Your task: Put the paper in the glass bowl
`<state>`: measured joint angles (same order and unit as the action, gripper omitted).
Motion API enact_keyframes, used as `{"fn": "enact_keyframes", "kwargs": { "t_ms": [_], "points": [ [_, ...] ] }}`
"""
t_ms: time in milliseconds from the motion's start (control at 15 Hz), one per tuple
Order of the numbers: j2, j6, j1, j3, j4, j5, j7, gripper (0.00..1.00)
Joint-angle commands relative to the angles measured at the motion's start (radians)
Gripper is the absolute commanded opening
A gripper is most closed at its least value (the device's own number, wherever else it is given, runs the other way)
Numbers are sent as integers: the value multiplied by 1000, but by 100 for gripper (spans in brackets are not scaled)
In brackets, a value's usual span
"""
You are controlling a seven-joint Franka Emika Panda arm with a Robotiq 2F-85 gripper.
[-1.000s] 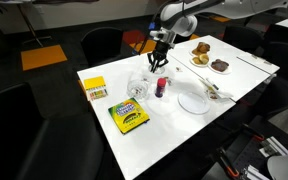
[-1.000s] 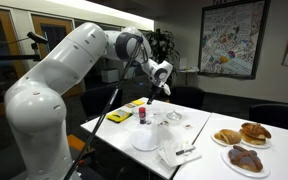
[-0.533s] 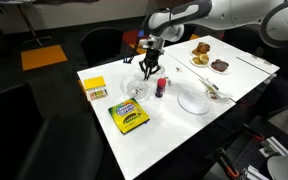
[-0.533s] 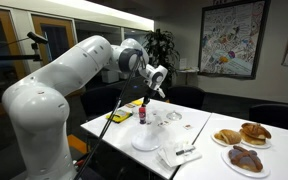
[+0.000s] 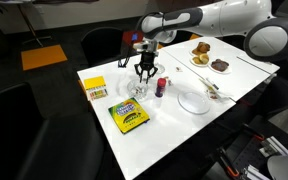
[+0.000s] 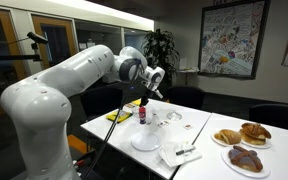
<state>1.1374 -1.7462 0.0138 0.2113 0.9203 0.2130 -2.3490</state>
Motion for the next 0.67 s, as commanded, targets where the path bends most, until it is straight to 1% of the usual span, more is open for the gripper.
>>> {"fn": "enact_keyframes", "kwargs": {
  "t_ms": [0, 267, 333, 600],
  "points": [
    [52, 57, -8, 3, -107, -30, -35, 68],
    [38, 59, -23, -27, -118, -74, -24, 96],
    [29, 56, -25, -33, -114, -90, -19, 99],
    [0, 35, -24, -47, -106, -135, -7, 100]
  ]
}}
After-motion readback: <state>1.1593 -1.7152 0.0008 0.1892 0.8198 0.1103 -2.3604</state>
